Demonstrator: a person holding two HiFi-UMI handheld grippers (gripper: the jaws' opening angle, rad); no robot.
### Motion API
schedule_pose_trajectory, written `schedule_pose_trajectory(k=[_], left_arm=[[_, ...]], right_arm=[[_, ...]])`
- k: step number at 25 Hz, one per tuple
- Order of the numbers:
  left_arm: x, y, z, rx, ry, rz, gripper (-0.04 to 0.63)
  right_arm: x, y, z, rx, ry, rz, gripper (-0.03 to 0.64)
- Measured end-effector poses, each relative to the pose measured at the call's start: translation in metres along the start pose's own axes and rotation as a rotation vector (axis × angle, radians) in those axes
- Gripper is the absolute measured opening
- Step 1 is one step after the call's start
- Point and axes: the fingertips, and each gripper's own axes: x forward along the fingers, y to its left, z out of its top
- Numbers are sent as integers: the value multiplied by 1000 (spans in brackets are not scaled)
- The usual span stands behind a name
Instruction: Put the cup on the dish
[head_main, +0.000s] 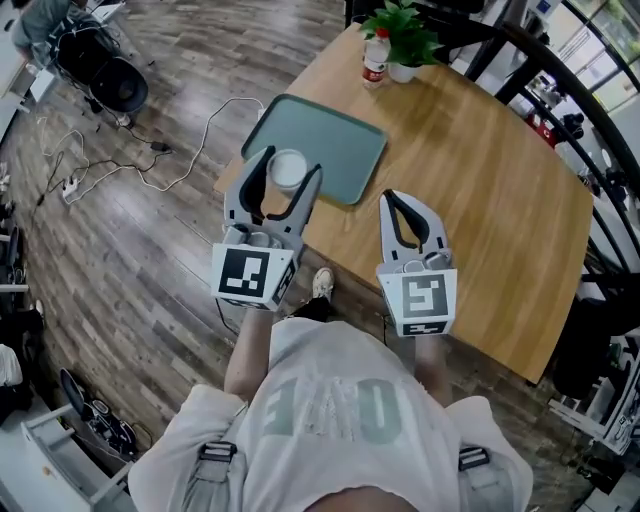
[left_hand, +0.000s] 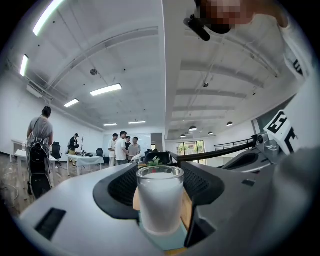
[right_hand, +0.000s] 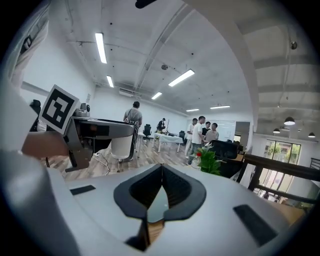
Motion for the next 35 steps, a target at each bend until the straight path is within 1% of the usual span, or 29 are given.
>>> schedule_pose_trajectory(k=[3, 6, 10, 13, 18, 22, 28, 35], left_arm=[[20, 24, -8, 8, 21, 8, 275], [40, 48, -16, -4, 39, 17, 275], [72, 79, -30, -4, 66, 35, 275], [91, 96, -40, -20, 83, 50, 275], [119, 114, -63, -12, 133, 49, 275], [140, 125, -99, -16, 193, 37, 275], [182, 148, -132, -16, 220, 45, 275], [201, 164, -171, -32, 278, 63, 275]], right_arm=[[28, -1, -3, 22, 32, 16, 20], [54, -2, -6, 32, 55, 31, 20], [90, -9, -13, -2, 93, 37, 20], [108, -14, -16, -19, 118, 37, 20], [134, -14, -17, -36, 141, 67, 20], [154, -10, -27, -25, 165, 96, 20], [185, -15, -47, -20, 200, 116, 20], [193, -12, -61, -10, 247, 128, 20]])
